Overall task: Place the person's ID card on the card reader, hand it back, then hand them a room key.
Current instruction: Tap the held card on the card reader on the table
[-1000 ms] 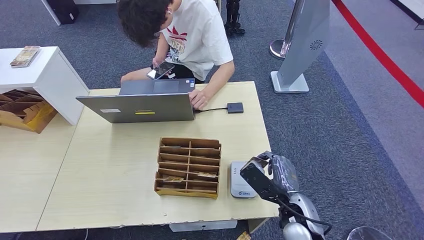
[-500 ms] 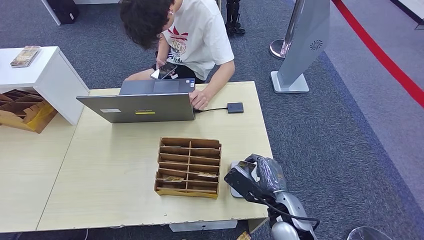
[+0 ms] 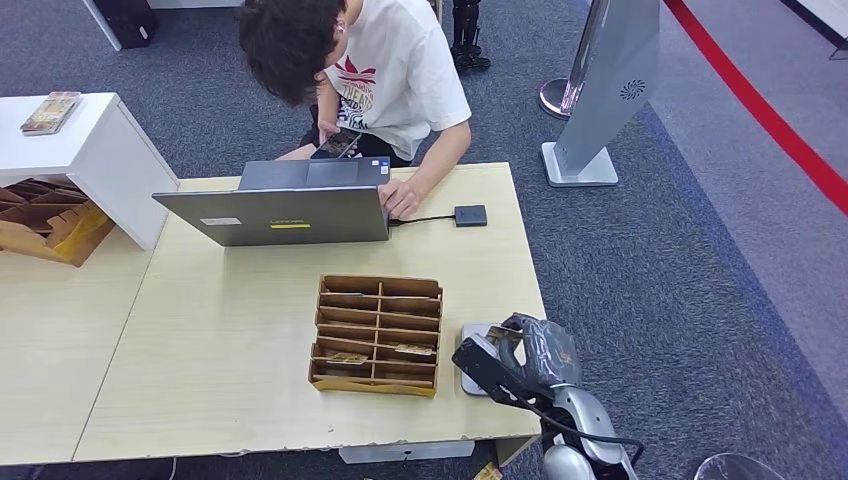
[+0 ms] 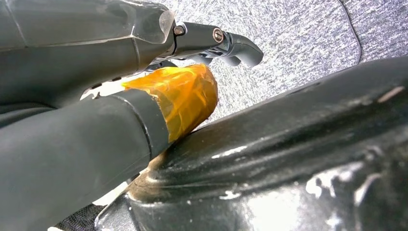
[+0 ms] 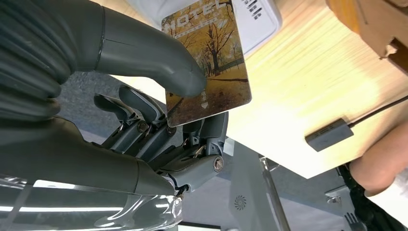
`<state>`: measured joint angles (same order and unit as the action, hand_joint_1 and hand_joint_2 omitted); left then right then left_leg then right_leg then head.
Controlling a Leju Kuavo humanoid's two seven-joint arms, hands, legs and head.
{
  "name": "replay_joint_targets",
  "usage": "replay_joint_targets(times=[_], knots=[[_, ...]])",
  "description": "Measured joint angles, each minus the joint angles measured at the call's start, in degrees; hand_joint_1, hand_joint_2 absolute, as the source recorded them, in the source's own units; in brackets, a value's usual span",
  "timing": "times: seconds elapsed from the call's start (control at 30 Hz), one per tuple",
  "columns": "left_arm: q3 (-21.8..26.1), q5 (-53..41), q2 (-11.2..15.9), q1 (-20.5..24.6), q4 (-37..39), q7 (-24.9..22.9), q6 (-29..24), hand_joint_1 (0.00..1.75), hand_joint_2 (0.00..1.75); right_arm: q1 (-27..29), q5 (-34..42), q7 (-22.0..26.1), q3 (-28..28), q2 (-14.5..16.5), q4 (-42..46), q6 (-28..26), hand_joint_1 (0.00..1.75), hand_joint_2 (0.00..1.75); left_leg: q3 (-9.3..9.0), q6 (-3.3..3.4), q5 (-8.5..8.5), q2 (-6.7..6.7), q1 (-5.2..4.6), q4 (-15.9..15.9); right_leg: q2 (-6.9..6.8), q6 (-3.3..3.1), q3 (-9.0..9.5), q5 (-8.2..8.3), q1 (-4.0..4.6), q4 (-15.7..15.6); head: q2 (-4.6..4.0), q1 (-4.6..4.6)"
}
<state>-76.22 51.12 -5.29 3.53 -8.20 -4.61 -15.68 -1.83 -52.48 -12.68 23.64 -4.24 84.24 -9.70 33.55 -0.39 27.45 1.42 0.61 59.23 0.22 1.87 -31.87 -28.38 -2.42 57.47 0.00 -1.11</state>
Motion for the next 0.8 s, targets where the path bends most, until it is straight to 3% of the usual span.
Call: replay_joint_targets(times=[0.8], knots=[[0.0, -1.0, 0.0, 0.2, 0.0, -0.7, 0.0, 0.00, 0.00, -1.1, 1.3, -0.7, -2.5, 1.8, -6.7, 0.9, 1.75, 1.75, -0.04, 0.00, 0.00, 0.00, 0.00, 0.0, 0.00, 0.00, 0.05, 0.00, 0.00, 0.0, 0.00, -0.01]])
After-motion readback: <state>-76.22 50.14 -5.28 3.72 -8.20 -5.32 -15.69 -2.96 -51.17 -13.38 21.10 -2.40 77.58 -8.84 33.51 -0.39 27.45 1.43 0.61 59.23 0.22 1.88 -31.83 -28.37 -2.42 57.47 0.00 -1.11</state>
